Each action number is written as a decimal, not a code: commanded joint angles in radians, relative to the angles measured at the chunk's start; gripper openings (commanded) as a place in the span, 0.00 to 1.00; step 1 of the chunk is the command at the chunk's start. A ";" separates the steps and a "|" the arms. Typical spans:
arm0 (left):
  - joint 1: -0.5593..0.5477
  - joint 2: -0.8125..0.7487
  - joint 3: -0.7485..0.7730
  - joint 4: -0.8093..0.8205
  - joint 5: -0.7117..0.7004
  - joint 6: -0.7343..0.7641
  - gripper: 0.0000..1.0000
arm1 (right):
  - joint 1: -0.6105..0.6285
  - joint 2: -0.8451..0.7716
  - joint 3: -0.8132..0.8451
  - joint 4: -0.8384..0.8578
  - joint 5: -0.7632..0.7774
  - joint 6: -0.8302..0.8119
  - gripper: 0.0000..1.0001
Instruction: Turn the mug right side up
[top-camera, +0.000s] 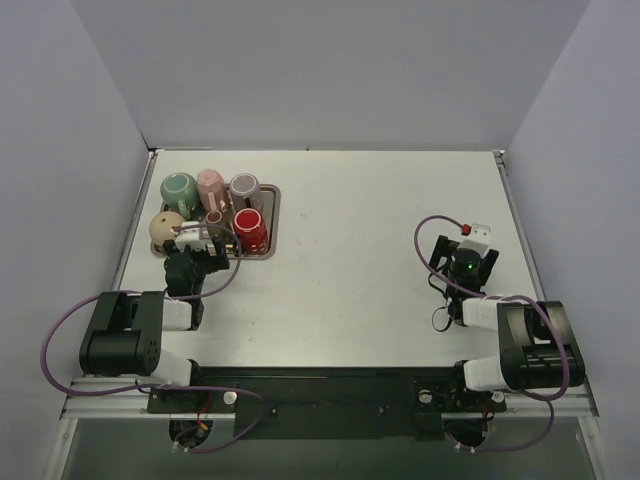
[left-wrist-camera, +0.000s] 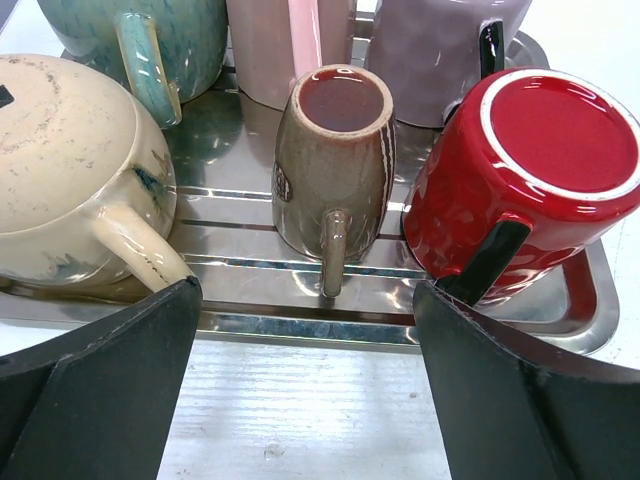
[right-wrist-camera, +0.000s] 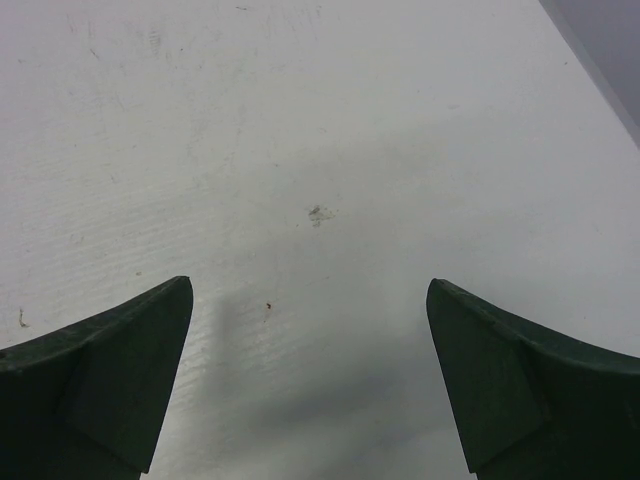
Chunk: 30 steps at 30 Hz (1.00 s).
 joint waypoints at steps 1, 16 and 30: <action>-0.002 -0.007 0.013 0.066 -0.008 0.010 0.98 | 0.010 -0.068 0.026 0.013 0.004 -0.025 0.96; -0.137 -0.189 0.621 -1.319 0.494 0.560 0.90 | 0.258 -0.439 0.201 -0.465 -0.024 -0.027 1.00; -0.114 0.026 0.700 -1.286 0.350 0.575 0.64 | 0.341 -0.645 0.195 -0.610 -0.125 0.013 1.00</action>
